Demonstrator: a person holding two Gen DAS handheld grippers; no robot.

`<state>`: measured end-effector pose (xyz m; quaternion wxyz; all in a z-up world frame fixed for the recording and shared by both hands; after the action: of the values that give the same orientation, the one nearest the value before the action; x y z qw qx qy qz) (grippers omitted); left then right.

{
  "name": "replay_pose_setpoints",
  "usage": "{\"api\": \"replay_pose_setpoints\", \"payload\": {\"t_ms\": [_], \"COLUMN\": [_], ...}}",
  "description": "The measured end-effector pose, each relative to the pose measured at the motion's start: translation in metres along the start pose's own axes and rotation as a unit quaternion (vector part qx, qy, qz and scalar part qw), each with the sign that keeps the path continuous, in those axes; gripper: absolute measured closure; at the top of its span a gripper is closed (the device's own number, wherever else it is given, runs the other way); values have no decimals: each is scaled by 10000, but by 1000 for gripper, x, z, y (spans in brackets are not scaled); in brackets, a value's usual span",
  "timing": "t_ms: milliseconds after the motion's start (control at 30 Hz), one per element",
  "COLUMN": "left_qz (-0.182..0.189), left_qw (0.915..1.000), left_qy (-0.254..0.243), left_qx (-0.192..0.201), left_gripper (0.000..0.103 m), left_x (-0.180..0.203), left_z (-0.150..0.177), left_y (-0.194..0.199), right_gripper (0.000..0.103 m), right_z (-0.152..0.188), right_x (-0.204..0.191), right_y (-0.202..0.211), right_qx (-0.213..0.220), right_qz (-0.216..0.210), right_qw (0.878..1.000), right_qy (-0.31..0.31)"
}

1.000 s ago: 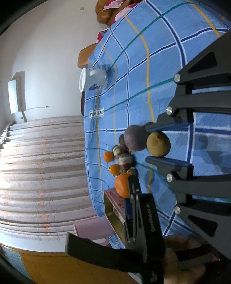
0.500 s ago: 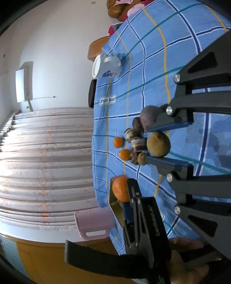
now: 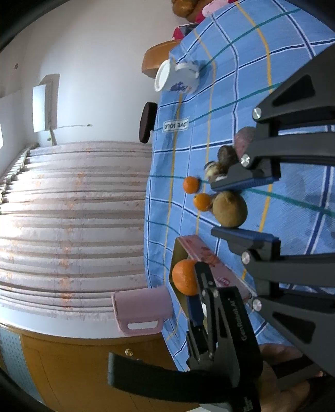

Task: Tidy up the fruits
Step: 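Carry the orange in the left gripper and kiwi in the right over the tin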

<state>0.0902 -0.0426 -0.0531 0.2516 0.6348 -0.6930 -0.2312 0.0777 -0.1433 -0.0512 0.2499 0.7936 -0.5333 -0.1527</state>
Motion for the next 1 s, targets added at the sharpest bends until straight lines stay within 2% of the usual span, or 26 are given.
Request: {"api": "replay_pose_setpoints", "payload": {"t_ms": [567,1000], "left_qz": [-598,-811], "left_qw": [9976,9952], "left_qy": [338,513], "left_qx": [22,-198], "left_gripper": [55,55], "left_x": [-68,-111], "left_z": [-11,-14], "left_y": [4,-12], "right_gripper": [73,72], "right_z": [-67,-92], "right_x": [-47,-89], "right_y": [-22,-80], "right_qx": [259,23], "right_qz": [-472,-905], "right_qw": [9969,9933], "right_qy": [565,722]}}
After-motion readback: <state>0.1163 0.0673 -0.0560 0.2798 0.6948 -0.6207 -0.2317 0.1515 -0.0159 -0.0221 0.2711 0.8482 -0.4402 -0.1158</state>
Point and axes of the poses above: each gripper's, at about its wrist camera, not at the fingertips, and y roughly against the way its jaws point, x to its right, z to its underside, the point moved 6 cm from there along -y, roughly the way its jaws point, and after that the axes turned 11 degrees about -x, right-handed, at the moved point
